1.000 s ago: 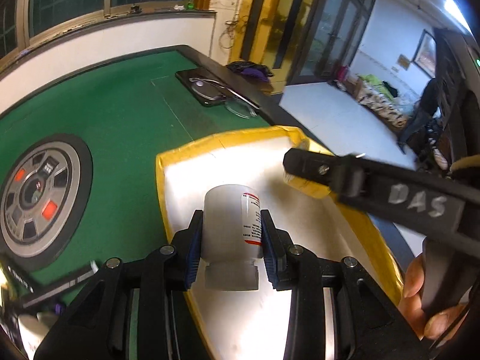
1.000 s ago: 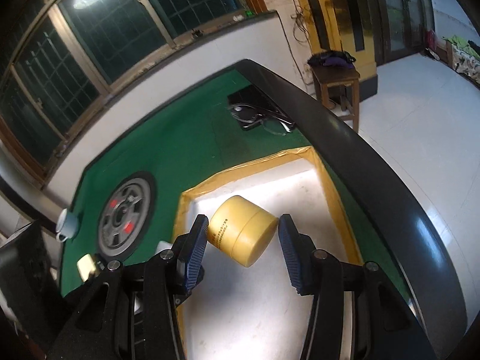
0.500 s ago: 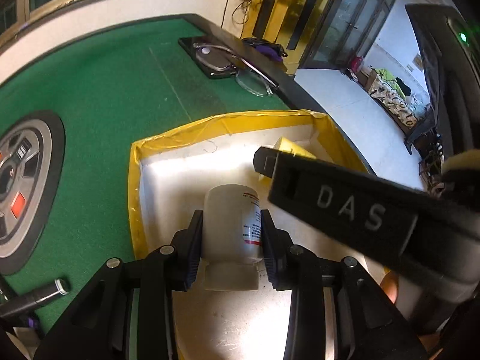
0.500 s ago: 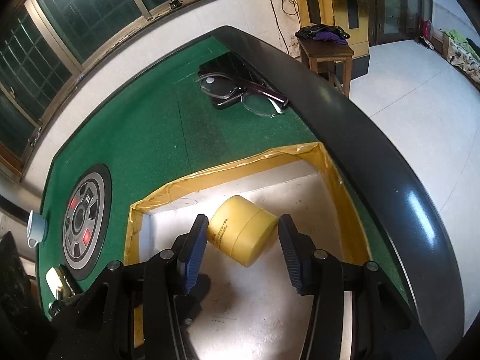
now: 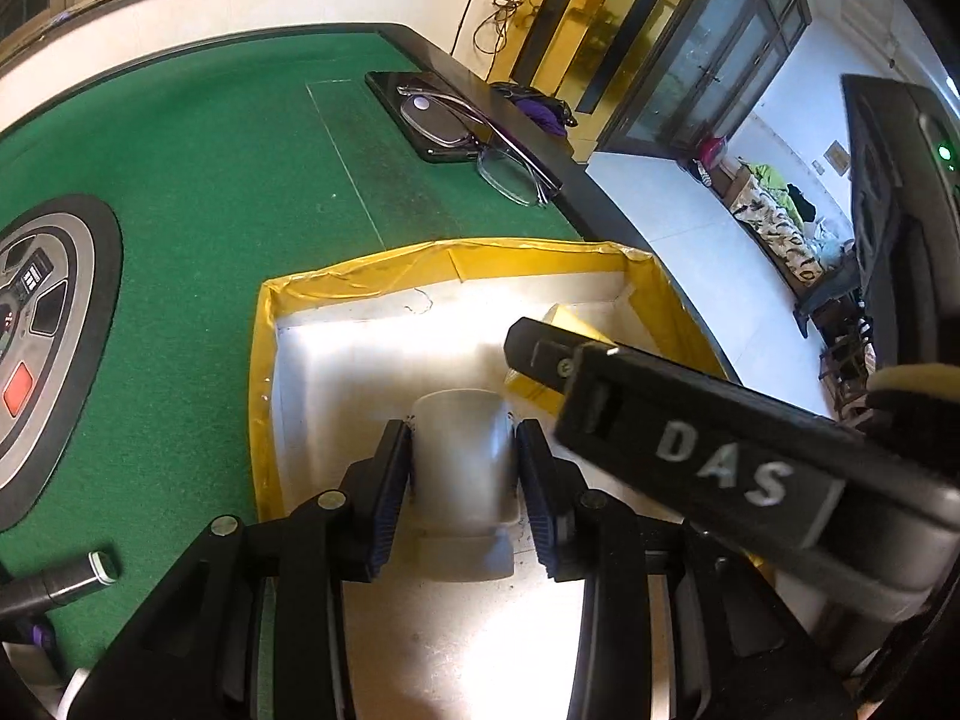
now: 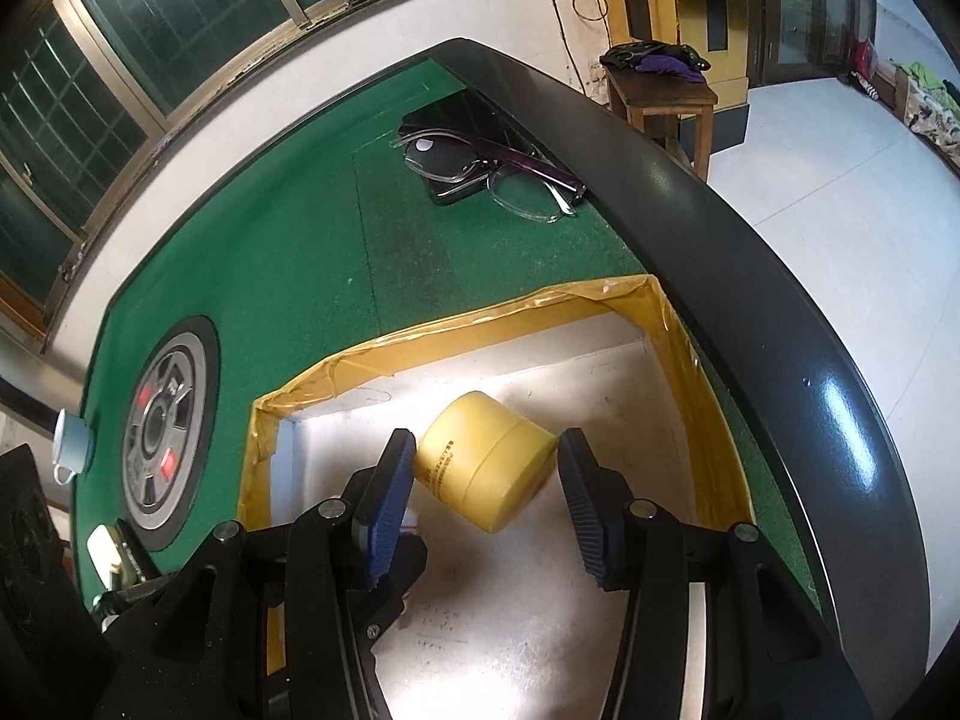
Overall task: Organize rigid objects
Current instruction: 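Open the left tool to drop the bottle while the right tool releases the yellow container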
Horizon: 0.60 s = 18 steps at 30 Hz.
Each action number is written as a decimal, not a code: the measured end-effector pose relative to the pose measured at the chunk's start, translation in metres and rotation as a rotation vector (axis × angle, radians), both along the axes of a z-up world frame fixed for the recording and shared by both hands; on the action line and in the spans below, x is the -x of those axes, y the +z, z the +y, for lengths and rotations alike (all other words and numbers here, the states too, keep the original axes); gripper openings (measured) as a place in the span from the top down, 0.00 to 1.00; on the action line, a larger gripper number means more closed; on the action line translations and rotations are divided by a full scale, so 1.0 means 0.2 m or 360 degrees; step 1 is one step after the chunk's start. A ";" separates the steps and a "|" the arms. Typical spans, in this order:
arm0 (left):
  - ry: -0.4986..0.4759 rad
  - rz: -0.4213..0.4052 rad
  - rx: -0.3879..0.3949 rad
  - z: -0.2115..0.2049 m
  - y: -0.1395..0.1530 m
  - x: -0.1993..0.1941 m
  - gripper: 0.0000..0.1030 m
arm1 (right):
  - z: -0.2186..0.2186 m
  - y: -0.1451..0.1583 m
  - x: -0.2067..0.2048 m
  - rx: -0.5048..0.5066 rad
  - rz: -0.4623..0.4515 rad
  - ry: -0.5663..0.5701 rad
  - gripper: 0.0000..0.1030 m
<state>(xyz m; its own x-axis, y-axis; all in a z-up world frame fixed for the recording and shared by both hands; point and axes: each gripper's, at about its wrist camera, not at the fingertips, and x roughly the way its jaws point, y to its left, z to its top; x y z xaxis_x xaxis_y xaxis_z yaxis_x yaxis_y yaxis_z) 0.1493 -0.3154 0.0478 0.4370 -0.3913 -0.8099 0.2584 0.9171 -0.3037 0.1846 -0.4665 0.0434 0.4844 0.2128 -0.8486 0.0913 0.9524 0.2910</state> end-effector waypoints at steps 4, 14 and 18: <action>-0.0004 0.0006 0.0018 0.00 0.03 0.01 0.68 | -0.01 0.05 0.04 -0.0030 -0.0033 0.0006 0.54; -0.0026 -0.0097 0.0103 0.03 0.19 0.10 0.67 | 0.00 0.26 0.21 0.0011 -0.0205 -0.0002 0.53; -0.0043 -0.0148 0.0150 0.09 0.25 0.18 0.67 | 0.00 0.38 0.33 0.0042 -0.0323 -0.0040 0.52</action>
